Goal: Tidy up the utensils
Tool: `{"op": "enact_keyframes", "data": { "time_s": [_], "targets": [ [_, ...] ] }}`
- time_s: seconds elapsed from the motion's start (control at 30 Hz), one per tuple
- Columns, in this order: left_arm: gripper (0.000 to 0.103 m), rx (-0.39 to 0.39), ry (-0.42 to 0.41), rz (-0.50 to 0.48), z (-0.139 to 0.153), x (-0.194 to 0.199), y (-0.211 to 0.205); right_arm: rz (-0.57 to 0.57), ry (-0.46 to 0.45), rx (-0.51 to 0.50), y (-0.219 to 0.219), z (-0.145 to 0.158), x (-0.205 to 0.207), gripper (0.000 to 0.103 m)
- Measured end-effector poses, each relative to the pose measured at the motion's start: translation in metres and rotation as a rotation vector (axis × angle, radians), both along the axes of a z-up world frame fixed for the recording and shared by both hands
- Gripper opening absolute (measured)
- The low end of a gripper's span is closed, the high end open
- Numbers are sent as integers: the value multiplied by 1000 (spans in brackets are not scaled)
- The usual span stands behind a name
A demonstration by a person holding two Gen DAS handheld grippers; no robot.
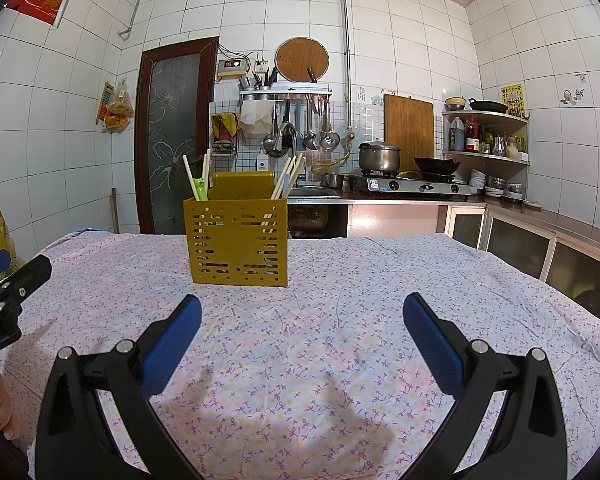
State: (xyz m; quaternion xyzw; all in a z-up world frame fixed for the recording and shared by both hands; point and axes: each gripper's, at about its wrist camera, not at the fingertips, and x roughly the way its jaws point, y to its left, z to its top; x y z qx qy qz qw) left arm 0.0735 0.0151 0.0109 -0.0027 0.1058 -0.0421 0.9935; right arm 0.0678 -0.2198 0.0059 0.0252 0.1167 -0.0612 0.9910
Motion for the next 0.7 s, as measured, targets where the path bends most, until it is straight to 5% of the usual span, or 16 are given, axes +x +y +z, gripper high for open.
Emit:
{"op": "enact_keyframes", "data": {
  "time_s": [0.7],
  "targets": [
    [98,-1,-2,-2,1,-1,-1,0,1,0,0,0,0,98]
  ]
}}
